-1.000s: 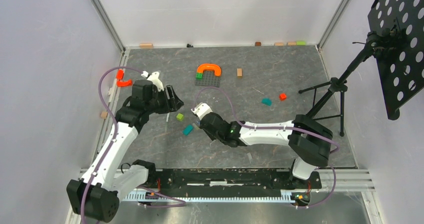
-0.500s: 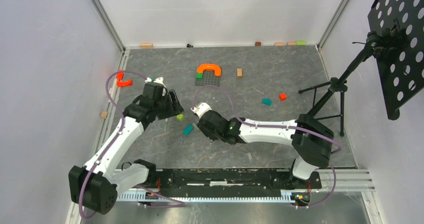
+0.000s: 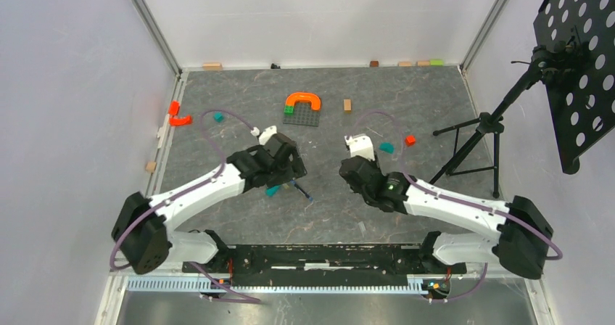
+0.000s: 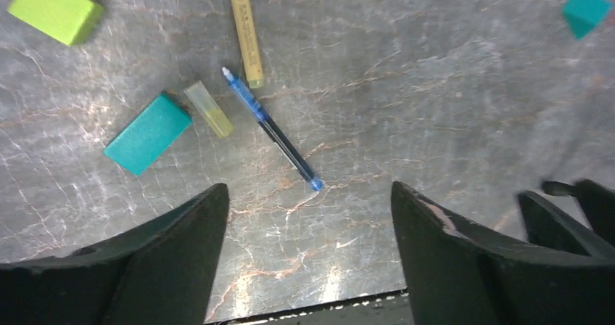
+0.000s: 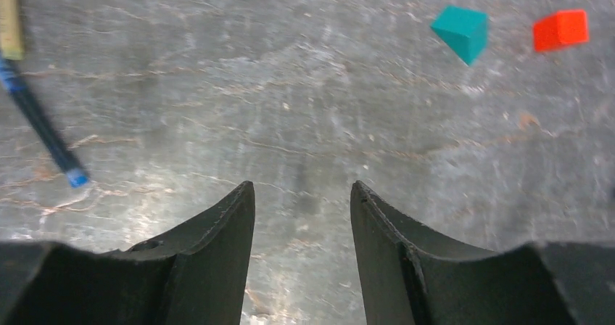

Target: Insert the pens into the pen caps

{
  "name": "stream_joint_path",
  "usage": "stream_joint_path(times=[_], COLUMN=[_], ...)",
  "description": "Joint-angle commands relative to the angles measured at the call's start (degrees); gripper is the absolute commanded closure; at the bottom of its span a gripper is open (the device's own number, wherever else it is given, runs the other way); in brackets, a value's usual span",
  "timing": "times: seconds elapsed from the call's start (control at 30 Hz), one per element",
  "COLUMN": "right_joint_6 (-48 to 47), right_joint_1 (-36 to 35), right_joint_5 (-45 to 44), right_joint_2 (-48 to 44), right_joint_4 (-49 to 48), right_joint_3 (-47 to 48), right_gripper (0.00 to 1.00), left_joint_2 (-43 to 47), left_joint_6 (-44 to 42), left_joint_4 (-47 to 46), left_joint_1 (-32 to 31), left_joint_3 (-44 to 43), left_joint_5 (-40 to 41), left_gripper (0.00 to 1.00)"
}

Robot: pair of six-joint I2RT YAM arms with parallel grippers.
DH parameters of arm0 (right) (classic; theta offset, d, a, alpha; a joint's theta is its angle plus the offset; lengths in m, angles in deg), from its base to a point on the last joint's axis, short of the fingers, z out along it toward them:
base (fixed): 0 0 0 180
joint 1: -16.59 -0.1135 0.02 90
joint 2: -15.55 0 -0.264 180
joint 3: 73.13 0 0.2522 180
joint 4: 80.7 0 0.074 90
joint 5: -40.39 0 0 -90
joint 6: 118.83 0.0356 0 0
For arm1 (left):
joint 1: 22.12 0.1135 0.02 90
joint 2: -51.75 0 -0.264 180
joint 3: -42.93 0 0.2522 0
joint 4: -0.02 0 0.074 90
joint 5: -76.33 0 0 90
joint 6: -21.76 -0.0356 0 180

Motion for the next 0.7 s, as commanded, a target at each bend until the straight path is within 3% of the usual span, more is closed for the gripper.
stream_joint_path(times=[0.0, 0.23, 0.43, 0.67], right_joint_6=[6.5, 6.9, 5.8, 5.2], right_joint_1=[1.2, 2.0, 2.3, 2.9], right_joint_5=[-6.4, -6.7, -5.7, -5.6], right_joint_2=[-4.7, -10.8, -12.8, -13.9], right_joint_4=[5.1, 4.1, 2.9, 2.5], right_joint_3=[-3.1, -8.4, -9.9, -11.1], right_gripper=[0.44, 0.44, 0.44, 0.43], left_joint_2=[-7.9, -19.6, -26.8, -29.8], left_joint_6=[12.6, 19.8, 20.0, 18.5], left_joint_4=[1.7, 12.0, 12.2, 9.9], left_joint_1=[-2.5, -5.5, -5.7, -5.8], left_joint_3=[-4.5, -12.6, -14.9, -12.9], left_joint_5=[6.1, 9.1, 8.1, 8.5], left_gripper=[0.18, 0.26, 0.44, 0.46])
